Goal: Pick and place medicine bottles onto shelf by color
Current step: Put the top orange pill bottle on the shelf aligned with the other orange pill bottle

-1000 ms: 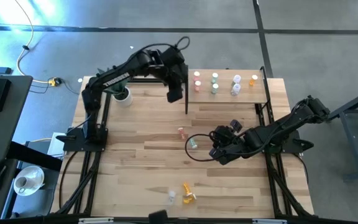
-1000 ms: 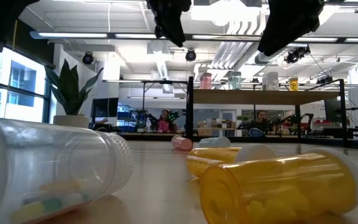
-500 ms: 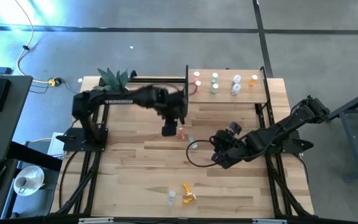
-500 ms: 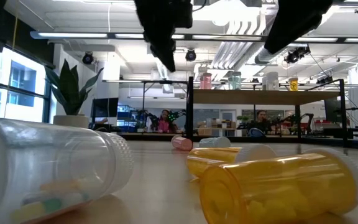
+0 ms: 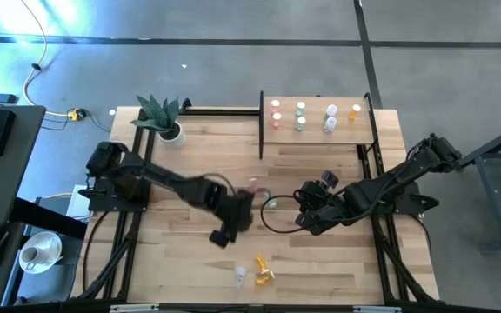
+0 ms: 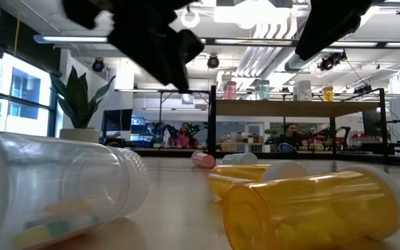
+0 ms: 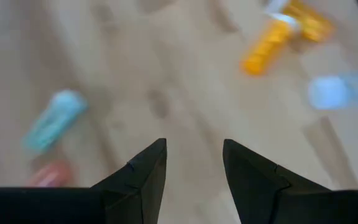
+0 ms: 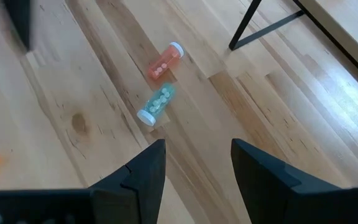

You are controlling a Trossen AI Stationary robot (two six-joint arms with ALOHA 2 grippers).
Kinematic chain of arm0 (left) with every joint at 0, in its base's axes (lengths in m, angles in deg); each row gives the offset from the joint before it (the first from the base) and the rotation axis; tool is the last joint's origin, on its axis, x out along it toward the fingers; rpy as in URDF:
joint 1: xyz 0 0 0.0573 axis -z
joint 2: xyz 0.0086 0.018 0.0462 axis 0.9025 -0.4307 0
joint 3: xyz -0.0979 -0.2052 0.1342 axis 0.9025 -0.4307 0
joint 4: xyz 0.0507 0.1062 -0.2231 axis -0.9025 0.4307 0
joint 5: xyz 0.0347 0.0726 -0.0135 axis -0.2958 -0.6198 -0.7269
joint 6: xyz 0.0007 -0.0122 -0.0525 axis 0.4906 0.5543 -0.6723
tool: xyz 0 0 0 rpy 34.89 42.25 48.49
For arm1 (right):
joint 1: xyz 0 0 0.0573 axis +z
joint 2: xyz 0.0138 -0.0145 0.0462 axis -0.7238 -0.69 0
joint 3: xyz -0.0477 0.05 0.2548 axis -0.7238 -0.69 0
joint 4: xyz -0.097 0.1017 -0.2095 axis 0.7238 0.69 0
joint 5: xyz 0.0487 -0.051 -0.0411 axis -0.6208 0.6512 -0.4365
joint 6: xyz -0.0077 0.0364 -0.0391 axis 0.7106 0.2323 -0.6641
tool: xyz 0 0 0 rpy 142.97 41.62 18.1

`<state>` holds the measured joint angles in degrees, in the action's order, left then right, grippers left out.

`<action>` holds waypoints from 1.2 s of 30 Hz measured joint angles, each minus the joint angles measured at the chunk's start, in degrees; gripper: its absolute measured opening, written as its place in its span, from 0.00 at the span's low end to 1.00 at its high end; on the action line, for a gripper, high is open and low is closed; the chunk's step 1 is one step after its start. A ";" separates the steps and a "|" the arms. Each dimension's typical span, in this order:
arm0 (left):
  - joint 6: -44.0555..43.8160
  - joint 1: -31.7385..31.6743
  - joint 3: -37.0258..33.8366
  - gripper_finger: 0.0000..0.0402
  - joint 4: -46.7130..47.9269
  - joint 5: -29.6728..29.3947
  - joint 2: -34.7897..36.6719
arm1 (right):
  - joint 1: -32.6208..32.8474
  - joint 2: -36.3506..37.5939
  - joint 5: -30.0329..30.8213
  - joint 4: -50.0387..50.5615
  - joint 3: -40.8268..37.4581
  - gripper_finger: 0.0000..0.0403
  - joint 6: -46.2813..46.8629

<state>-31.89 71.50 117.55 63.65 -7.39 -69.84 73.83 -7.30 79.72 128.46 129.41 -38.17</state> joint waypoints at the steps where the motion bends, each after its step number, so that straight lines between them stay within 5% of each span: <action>1: 0.85 1.31 -0.28 0.37 -1.42 0.04 -0.34 | -0.06 0.00 0.00 0.00 0.00 0.43 0.00; 14: 9.65 10.82 -0.23 0.38 -12.80 0.07 -3.45 | -0.08 0.00 0.23 -0.13 0.00 0.43 0.00; 25: 12.02 10.07 -0.27 0.49 -22.05 -0.14 -8.91 | -0.10 0.01 1.30 -0.17 0.00 0.43 0.00; 36: 11.88 9.34 -0.13 0.49 -28.18 1.03 -12.87 | -0.10 0.00 1.51 -0.02 0.02 0.43 -0.02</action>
<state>-20.02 80.84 117.43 35.47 -6.36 -82.71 73.72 -7.30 81.23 128.44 129.43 -38.19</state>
